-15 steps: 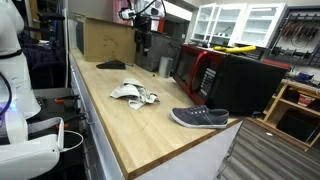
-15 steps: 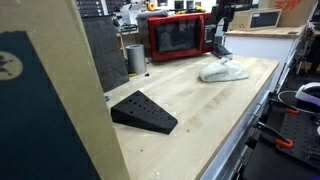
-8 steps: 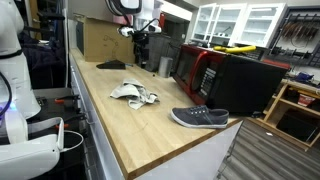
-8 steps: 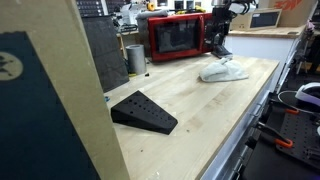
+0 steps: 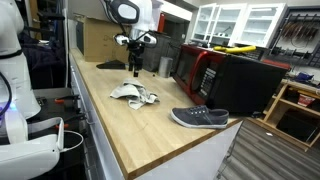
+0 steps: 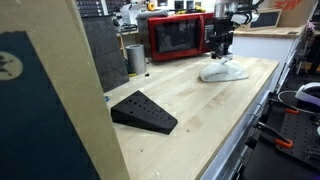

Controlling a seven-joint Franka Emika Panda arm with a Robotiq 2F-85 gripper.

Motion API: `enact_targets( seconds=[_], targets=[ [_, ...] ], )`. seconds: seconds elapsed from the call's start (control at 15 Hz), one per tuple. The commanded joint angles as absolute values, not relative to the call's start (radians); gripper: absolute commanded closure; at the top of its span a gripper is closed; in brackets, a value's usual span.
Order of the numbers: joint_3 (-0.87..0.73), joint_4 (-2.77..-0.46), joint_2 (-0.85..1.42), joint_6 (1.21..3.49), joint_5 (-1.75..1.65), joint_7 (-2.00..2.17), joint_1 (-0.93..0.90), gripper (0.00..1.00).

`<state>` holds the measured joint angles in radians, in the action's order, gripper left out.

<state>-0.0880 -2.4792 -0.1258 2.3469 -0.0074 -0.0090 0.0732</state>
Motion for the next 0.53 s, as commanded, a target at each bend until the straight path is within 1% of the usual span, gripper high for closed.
enact_targets(
  seconds=[0.0,0.47],
  targets=[
    [-0.08,-2.498,-0.136,2.335,-0.003,0.017,0.074,0.0],
    [-0.082,-2.499,-0.135,2.374,-0.036,0.003,0.079,0.0]
  ],
)
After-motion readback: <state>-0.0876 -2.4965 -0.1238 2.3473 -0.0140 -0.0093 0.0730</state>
